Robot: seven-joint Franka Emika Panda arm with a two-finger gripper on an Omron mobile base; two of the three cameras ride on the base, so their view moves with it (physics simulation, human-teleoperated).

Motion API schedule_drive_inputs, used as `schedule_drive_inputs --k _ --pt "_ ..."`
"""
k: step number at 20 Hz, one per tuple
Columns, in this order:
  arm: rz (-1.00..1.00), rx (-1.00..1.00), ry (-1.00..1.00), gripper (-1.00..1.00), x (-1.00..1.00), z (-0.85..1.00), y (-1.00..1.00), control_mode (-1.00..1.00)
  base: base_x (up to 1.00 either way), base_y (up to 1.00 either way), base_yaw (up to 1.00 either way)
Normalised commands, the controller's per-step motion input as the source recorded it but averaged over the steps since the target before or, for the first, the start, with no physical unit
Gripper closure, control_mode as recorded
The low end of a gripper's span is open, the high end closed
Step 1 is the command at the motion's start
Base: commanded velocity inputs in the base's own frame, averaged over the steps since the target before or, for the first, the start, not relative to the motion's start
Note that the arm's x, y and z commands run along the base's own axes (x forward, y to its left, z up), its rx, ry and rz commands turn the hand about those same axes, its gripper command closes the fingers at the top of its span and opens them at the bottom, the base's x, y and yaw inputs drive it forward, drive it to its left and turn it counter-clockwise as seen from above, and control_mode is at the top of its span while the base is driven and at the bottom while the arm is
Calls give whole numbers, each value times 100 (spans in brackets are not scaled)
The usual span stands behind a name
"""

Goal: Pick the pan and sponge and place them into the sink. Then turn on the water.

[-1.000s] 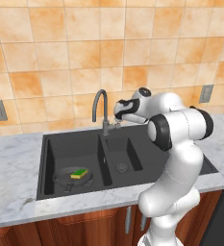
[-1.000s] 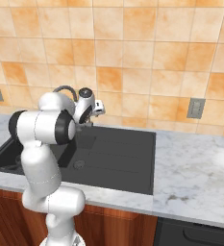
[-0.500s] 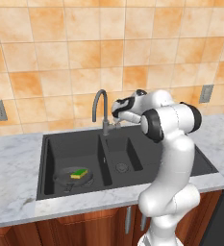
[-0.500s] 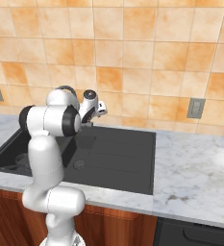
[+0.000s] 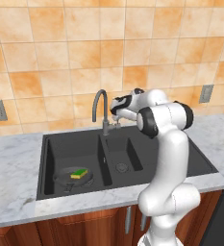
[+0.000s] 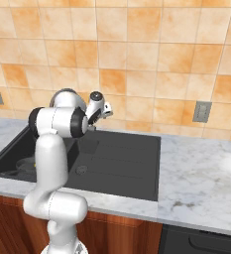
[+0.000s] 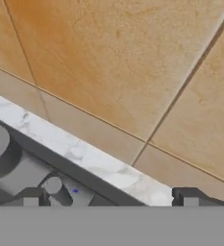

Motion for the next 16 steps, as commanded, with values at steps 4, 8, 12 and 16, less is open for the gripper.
schedule_drive_inputs --k 4,8,12,16 --pt "3 0 0 -100 21 -33 23 -100 0 0 0" --pt "2 -1 0 -100 25 -32 19 -100 0 0 0" --pt "0 -8 0 -100 54 -25 0 -100 0 0 0" --pt "0 -15 0 -100 48 -58 0 -100 0 0 0"
